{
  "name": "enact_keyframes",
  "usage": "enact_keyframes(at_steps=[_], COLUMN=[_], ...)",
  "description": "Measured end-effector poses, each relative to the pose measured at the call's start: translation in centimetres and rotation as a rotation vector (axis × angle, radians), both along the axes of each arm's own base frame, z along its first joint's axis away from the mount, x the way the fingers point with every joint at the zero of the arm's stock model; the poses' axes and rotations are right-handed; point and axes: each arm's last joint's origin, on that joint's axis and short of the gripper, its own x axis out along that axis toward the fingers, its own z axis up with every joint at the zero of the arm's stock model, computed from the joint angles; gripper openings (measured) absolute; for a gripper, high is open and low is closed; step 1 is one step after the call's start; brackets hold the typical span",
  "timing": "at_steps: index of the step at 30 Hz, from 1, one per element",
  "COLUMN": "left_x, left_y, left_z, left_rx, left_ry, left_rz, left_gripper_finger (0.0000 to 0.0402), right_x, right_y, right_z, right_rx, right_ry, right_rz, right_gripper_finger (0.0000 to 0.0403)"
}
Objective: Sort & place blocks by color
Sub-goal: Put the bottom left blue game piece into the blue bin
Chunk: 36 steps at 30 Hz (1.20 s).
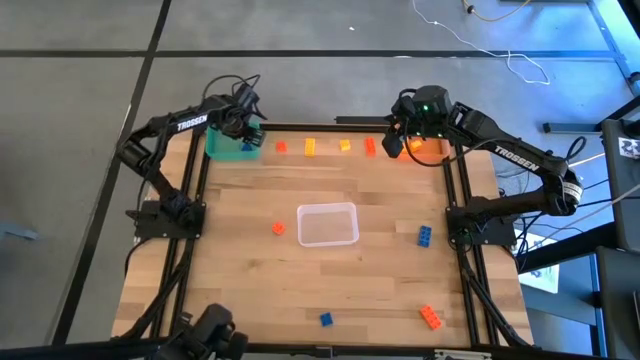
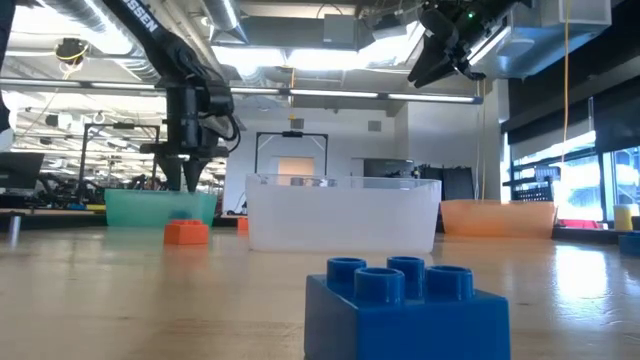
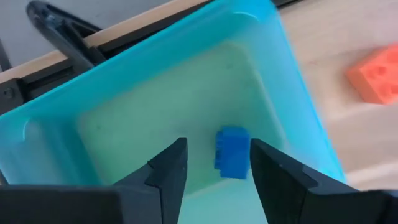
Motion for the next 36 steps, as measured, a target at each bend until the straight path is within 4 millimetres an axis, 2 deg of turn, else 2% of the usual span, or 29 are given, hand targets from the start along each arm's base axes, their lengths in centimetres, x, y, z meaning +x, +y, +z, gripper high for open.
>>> enact_keyframes(at_steps=[4,7,13,18,24,36], left_x=[-0.1,0.1,0.4,0.9,1.5,0.8], left_y=[-1.2,-3.3,-9.9,-15.9,-22.6,-33.4], left_z=[1.8,3.7,6.4,8.1,9.2,9.2], left_rx=[-0.022,-0.031,-0.157,-0.272,-0.442,-0.61], left_ry=[-0.092,-0.113,-0.093,-0.141,-0.202,-0.157], left_rz=[-0.099,-0.191,-0.253,-0.281,-0.366,-0.245], left_gripper_finger=[0.0165,0.0166,0.0167,0.0167,0.0167,0.0167], right_x=[0.0,0.0,0.0,0.2,0.4,1.0], right_y=[0.0,0.0,0.0,0.4,1.0,2.7], right_z=[0.0,0.0,0.0,0.0,0.1,0.2], right_rx=[0.0,-0.011,-0.032,-0.01,0.025,0.086], right_ry=[0.0,0.008,0.022,0.0,-0.047,-0.149], right_rz=[0.0,0.01,0.036,0.189,0.407,0.753], right_gripper_finger=[0.0173,0.0173,0.0173,0.0173,0.0173,0.0173])
